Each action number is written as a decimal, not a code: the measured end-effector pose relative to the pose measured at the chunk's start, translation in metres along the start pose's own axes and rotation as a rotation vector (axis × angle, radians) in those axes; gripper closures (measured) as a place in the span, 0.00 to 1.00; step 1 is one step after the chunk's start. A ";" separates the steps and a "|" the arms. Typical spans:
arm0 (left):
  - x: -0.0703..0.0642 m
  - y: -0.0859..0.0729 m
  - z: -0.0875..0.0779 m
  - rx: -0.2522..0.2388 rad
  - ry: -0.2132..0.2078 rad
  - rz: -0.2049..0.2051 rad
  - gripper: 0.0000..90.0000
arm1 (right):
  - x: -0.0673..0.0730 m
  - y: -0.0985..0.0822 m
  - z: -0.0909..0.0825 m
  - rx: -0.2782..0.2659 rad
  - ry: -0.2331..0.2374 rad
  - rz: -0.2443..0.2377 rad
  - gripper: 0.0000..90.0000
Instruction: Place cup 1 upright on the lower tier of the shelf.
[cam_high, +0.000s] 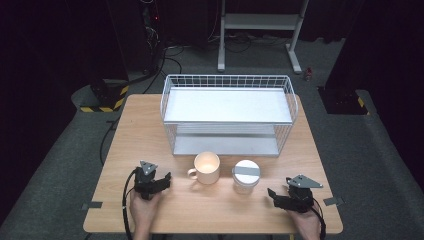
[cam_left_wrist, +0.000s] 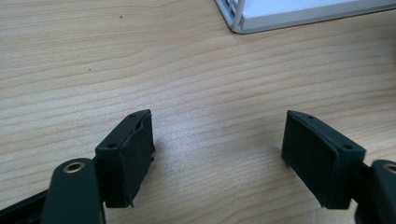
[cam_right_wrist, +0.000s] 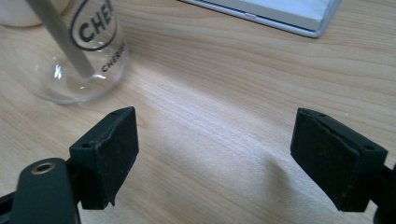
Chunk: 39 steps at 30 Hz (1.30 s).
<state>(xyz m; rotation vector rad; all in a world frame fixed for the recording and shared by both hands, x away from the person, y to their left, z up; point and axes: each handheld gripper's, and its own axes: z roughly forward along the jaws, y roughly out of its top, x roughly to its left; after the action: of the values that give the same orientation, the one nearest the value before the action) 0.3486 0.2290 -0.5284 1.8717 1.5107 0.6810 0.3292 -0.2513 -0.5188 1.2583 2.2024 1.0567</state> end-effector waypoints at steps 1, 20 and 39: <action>0.000 0.000 0.000 0.000 0.000 0.000 0.28 | 0.003 0.000 -0.001 -0.004 0.005 -0.004 0.17; 0.000 0.000 0.000 0.000 0.000 0.000 0.28 | 0.029 0.001 0.001 0.000 0.083 -0.071 0.16; 0.000 0.000 0.000 0.000 0.000 -0.002 0.28 | 0.054 0.011 0.004 -0.014 0.164 -0.122 0.15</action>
<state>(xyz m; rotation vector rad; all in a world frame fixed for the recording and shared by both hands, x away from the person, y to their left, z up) 0.3485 0.2290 -0.5284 1.8704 1.5123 0.6805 0.3098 -0.2002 -0.5108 1.0494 2.3548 1.1607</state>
